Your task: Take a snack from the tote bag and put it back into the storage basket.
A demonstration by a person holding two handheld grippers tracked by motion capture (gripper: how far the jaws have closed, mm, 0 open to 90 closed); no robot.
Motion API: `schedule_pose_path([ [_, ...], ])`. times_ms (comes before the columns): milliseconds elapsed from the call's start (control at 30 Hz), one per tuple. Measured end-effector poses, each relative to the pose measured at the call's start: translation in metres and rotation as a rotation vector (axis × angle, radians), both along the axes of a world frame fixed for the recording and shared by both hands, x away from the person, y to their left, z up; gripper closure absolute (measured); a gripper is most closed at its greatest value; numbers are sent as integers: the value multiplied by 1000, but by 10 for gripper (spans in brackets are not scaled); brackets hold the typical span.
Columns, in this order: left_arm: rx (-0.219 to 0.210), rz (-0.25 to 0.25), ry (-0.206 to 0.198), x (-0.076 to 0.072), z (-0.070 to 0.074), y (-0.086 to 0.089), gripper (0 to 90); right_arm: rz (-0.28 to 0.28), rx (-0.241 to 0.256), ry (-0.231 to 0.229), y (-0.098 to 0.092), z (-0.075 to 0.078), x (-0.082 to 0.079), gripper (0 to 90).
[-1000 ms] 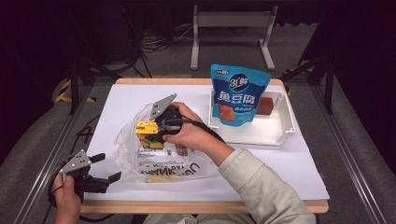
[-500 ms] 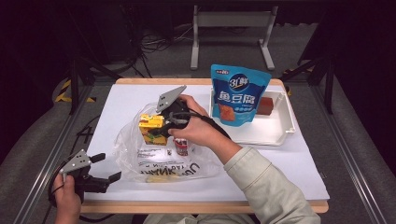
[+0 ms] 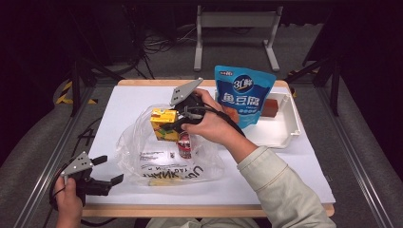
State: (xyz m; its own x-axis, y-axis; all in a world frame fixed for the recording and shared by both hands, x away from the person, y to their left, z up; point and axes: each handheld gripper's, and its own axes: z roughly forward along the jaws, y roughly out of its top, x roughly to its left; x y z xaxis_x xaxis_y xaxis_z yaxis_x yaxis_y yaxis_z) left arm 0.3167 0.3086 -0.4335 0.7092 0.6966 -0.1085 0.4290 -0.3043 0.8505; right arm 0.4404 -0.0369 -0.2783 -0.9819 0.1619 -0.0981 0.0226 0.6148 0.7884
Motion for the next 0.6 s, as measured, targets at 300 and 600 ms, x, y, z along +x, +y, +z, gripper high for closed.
schedule_pose_path([
  [300, -2, 4, 2, 0, 0, -1, 15, -35, 12, -2, -21, 9, 3, 540],
  [600, 0, 5, 2, 0, 0, -1, 15, -72, 20, -2, -43, 16, 6, 540],
])
